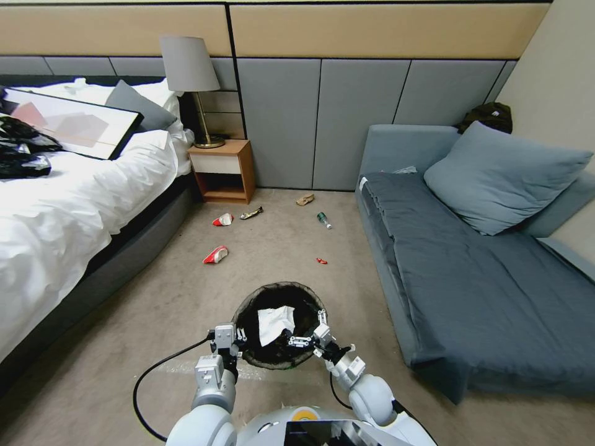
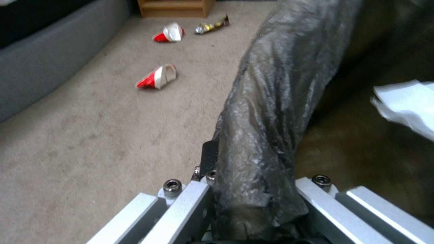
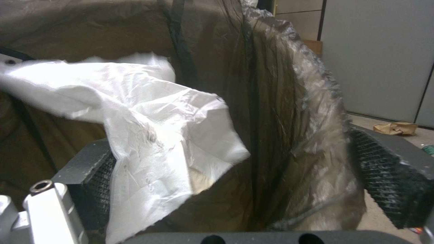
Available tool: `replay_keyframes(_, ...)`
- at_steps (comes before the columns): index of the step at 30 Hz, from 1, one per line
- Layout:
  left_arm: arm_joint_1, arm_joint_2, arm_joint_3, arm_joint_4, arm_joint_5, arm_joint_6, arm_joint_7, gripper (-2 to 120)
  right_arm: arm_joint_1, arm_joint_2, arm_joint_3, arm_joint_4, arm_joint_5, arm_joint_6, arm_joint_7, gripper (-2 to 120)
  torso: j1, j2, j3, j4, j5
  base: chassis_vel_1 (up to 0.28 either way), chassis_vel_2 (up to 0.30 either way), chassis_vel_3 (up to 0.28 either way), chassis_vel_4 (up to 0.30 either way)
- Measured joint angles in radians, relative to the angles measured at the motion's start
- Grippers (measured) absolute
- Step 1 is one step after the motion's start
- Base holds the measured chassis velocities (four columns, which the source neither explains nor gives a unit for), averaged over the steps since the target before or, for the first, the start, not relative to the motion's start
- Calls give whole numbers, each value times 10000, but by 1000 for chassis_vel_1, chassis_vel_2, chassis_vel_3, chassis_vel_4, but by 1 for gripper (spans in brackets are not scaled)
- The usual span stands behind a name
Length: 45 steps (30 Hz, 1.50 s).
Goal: Pick up the trash bin, then pick up the garbage from the floor and place it into the trash bin.
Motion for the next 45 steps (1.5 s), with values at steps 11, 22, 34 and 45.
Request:
replay_keyframes(11,-6,-11,6,-14,-3,2,11,0,55,-31,13,-41,10,24,-102,100,0,0,0,1,0,0,0,0,0)
replay_keyframes(22,-7,-2,6,-58,-18,11,25,0,58,-49,123,-127,14,59,-151,100,0,0,0,0,1,0,0,0,0)
replay_keyframes(34,15,5,-36,-120,-26,13,46,0,-57,-189,443,-217,117,114,-247,100,0,0,0,1,1,0,0,0,0)
replay_keyframes(45,-77,29,-105,-120,-61,13,61,0,-396,-311,858,-317,388,72,-247,100,0,0,0,-1,1,0,0,0,0)
